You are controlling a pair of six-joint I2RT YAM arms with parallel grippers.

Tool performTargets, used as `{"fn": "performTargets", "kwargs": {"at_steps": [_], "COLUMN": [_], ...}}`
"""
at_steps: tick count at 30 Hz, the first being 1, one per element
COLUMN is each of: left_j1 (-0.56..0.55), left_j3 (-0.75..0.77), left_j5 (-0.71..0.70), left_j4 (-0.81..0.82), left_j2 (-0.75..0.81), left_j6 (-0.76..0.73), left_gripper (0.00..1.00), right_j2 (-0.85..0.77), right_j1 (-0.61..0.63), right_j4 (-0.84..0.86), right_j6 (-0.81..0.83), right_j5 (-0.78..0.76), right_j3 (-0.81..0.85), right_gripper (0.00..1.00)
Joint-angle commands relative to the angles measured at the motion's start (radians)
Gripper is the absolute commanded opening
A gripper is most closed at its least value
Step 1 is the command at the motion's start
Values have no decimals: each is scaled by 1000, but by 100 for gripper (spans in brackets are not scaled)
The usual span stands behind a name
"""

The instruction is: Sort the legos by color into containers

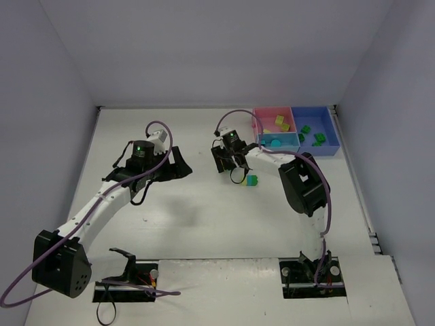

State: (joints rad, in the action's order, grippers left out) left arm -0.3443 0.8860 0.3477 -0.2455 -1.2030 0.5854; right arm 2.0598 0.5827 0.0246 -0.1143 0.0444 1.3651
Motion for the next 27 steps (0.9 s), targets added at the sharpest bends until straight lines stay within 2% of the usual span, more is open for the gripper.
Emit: {"fn": "performTargets", "kwargs": {"at_steps": [1, 2, 3, 6, 11, 18, 27], "left_j1": [8, 10, 10, 10, 10, -7, -71], "left_j3": [16, 19, 24, 37, 57, 74, 111], "left_j5": [28, 31, 37, 63, 125, 169, 131], "left_j4": [48, 51, 60, 101, 199, 400, 552], "left_j2": [31, 31, 30, 26, 5, -36, -61], "left_j6": [30, 34, 48, 91, 178, 323, 379], "left_gripper": [77, 77, 77, 77, 77, 74, 69], "right_j2": [-46, -61, -102, -214, -401, -614, -707], "right_j1": [3, 5, 8, 14, 16, 23, 31], "right_j4": [49, 75, 89, 168, 279, 314, 305], "right_j6": [34, 38, 38, 45, 53, 58, 64], "right_j5": [6, 20, 25, 77, 179, 319, 380], "right_j3": [-27, -56, -73, -148, -254, -305, -293], "right_gripper": [34, 27, 14, 0, 0, 0, 4]}}
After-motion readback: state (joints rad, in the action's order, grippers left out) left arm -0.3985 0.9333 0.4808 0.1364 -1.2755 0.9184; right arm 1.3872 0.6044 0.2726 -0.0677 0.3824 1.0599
